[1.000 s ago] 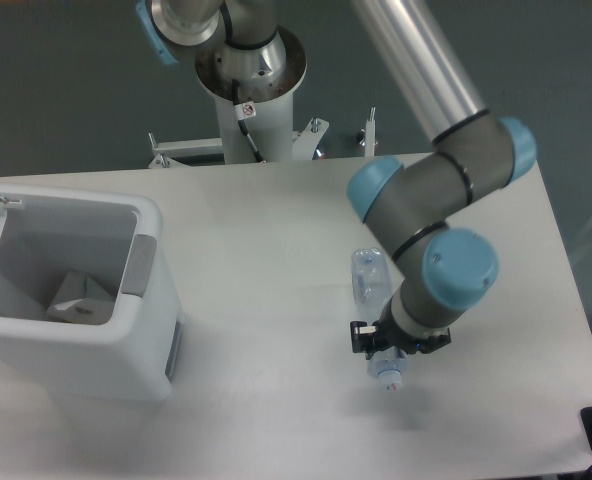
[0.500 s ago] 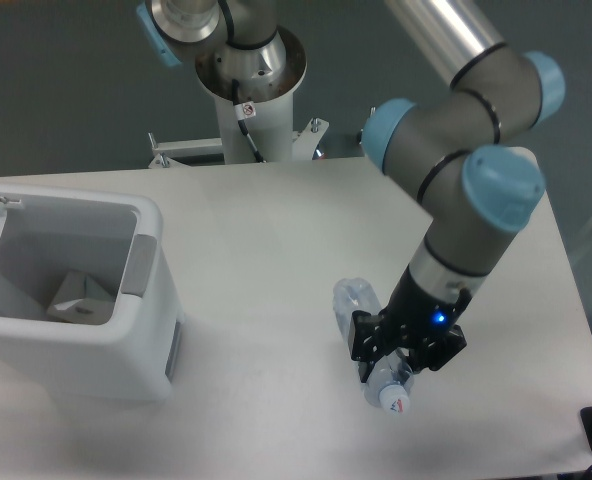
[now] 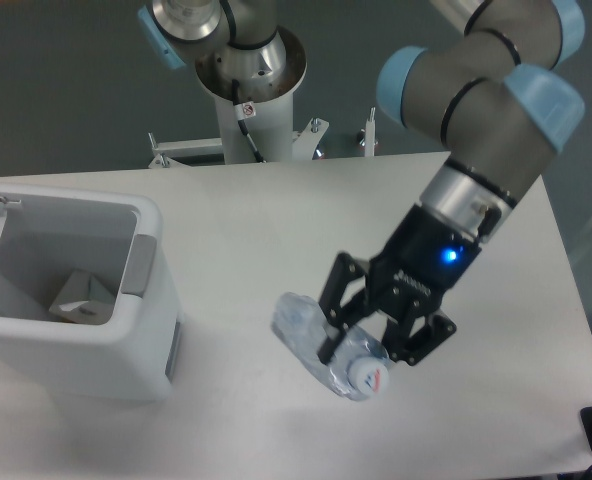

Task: Place the trash in the trash can
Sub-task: 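Lift the bottle and carry it over the bin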

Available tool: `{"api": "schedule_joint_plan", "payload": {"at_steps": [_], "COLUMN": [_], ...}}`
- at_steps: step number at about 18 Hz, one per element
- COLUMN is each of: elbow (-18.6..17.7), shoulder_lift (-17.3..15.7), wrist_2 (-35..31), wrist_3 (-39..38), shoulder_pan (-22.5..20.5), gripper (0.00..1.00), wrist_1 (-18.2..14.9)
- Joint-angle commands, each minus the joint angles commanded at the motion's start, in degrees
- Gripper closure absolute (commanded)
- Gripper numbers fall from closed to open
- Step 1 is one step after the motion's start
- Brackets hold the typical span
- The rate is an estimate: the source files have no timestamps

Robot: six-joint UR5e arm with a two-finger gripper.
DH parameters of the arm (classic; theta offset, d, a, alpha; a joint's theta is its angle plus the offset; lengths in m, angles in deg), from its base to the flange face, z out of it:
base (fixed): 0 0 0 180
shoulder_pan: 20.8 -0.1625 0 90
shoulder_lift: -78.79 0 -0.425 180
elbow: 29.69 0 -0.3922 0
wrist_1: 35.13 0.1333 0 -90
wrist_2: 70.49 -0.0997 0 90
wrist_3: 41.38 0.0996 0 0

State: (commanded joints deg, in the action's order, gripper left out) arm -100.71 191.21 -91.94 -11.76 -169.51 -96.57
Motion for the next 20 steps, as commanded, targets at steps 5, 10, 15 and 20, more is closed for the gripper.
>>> {"api": "schedule_joint_plan", "payload": {"at_steps": [5,10,15,20], "elbow": [0.1,-1.0,-3.2,-5.5], "shoulder_lift": [-2.6,-5.5,-5.9,-5.1], "wrist_2": [4.7,5.5,1.9,0.9], "wrist_3": [-0.3,-0.2,0.4,0.4], "shoulder_pan": [2.7,7.9,13.2,17.7], "gripper": [0.63,0.63,0.6,0.5], "wrist_1": [4.3,4.7,6.9,7.1]}}
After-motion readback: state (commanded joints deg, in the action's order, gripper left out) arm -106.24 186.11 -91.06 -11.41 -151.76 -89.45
